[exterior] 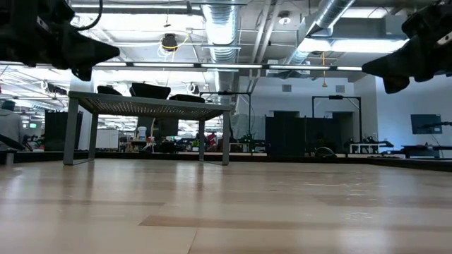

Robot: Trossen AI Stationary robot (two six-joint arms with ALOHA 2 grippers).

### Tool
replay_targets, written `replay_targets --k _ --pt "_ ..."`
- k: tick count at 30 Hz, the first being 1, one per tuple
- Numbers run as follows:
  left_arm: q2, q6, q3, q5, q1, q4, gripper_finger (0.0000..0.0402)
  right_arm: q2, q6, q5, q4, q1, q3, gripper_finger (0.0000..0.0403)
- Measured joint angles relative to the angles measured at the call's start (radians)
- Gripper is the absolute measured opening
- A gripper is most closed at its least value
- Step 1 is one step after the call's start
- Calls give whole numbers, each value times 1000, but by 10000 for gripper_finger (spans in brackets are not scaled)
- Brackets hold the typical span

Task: Pick & Place Mini shaped plates
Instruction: Return to Home Position

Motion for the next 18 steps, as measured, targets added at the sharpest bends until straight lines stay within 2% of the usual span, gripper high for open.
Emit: replay_targets --k 18 --pt "136 0 0 -1 0 8 11 1 26 0 -1 0 0 6"
